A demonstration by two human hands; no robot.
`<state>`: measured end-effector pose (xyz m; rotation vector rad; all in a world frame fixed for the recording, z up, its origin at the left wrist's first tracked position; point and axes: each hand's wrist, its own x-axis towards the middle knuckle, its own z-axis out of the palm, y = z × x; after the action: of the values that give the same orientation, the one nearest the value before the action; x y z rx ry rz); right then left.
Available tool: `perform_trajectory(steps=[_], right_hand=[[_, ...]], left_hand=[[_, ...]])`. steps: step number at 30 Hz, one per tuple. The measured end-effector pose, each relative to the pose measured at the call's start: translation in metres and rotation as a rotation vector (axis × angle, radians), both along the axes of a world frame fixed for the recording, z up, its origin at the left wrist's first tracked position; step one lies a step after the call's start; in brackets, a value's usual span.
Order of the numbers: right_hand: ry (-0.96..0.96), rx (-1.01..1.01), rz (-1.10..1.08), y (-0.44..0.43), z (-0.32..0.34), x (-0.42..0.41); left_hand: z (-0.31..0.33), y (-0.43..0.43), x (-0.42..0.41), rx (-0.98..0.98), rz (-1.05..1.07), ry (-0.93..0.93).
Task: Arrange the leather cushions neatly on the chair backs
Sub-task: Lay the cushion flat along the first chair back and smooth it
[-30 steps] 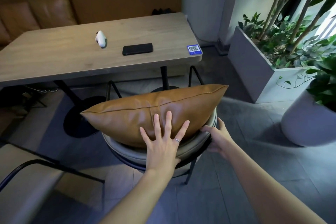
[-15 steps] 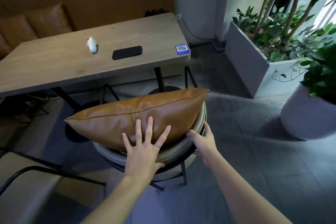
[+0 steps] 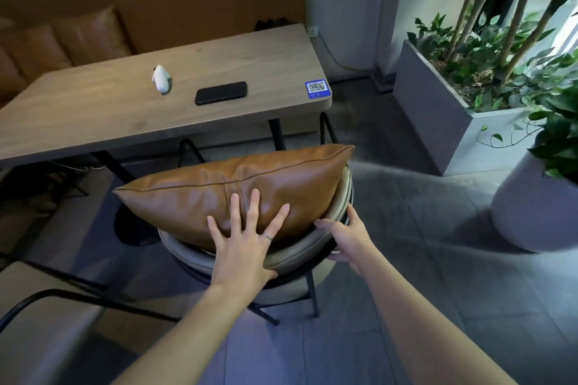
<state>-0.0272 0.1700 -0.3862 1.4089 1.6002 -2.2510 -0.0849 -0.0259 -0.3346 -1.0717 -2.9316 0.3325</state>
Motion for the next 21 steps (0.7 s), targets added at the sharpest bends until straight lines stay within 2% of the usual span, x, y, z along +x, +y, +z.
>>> perform_trajectory(steps=[5,11,21], right_hand=[[-0.015,-0.056,0.074,0.012,0.004,-0.003],[0.005,-0.072,0.011,-0.003,0.006,0.002],[0.06,-0.121,-0.07,-0.017,0.006,0.016]], left_hand=[[0.016,0.027,0.003,0.132,0.089,-0.043],[0.02,0.035,0.003,0.093,0.128,-0.05],[-0.002,0.007,0.026,0.095,0.029,0.046]])
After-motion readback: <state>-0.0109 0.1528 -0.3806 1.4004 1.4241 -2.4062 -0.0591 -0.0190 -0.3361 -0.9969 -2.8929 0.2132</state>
